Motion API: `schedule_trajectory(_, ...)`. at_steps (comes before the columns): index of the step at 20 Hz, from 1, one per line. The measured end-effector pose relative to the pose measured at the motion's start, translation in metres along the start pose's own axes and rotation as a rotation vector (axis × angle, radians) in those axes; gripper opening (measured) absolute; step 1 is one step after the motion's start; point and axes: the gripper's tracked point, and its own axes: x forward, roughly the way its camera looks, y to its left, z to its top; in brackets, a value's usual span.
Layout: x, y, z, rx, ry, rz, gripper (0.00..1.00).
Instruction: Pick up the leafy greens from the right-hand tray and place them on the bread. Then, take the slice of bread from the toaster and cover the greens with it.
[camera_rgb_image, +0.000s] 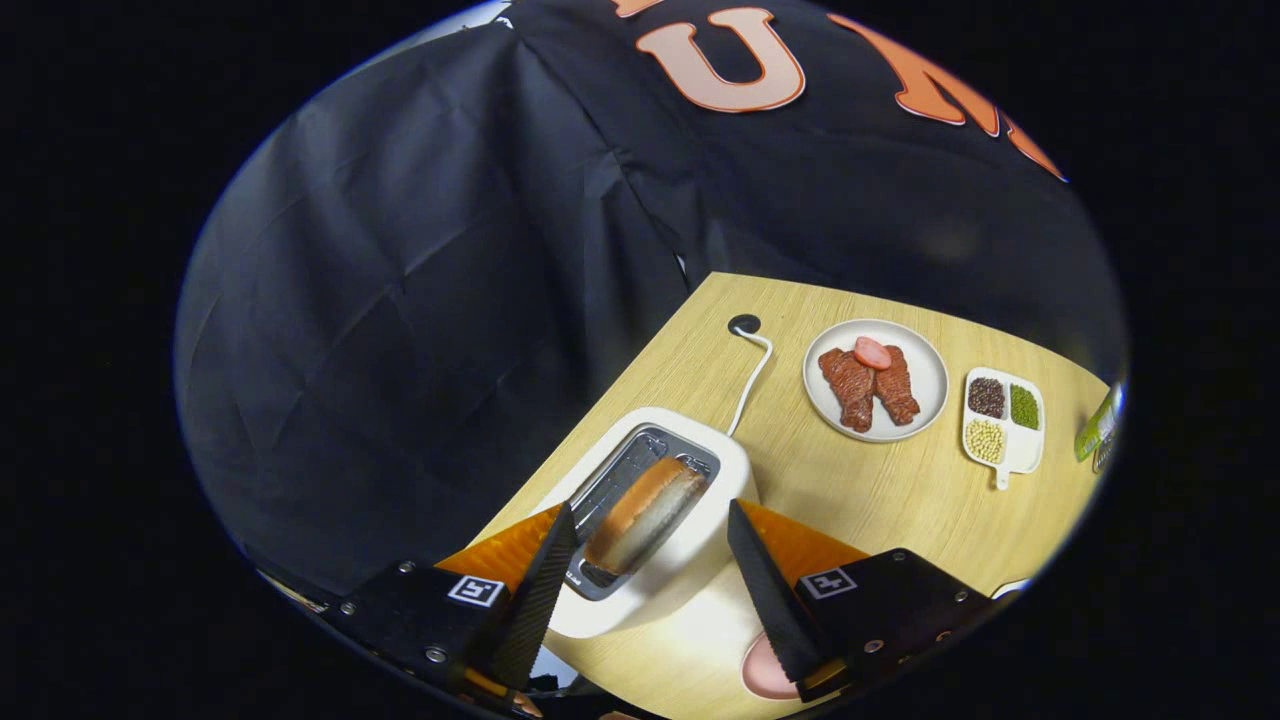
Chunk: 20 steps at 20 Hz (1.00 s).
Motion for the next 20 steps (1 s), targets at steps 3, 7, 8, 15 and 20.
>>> schedule_trajectory(3,0.017,0.005,0.001,0.054,0.038,0.005,0.87)
schedule_trajectory(7,0.029,0.006,-0.001,0.073,0.071,-0.007,0.80)
schedule_trajectory(8,0.032,0.007,-0.003,0.080,0.082,-0.008,0.78)
schedule_trajectory(15,0.049,-0.004,-0.004,0.071,0.089,-0.054,0.57)
schedule_trajectory(20,0.045,-0.012,0.001,0.081,0.068,-0.075,0.32)
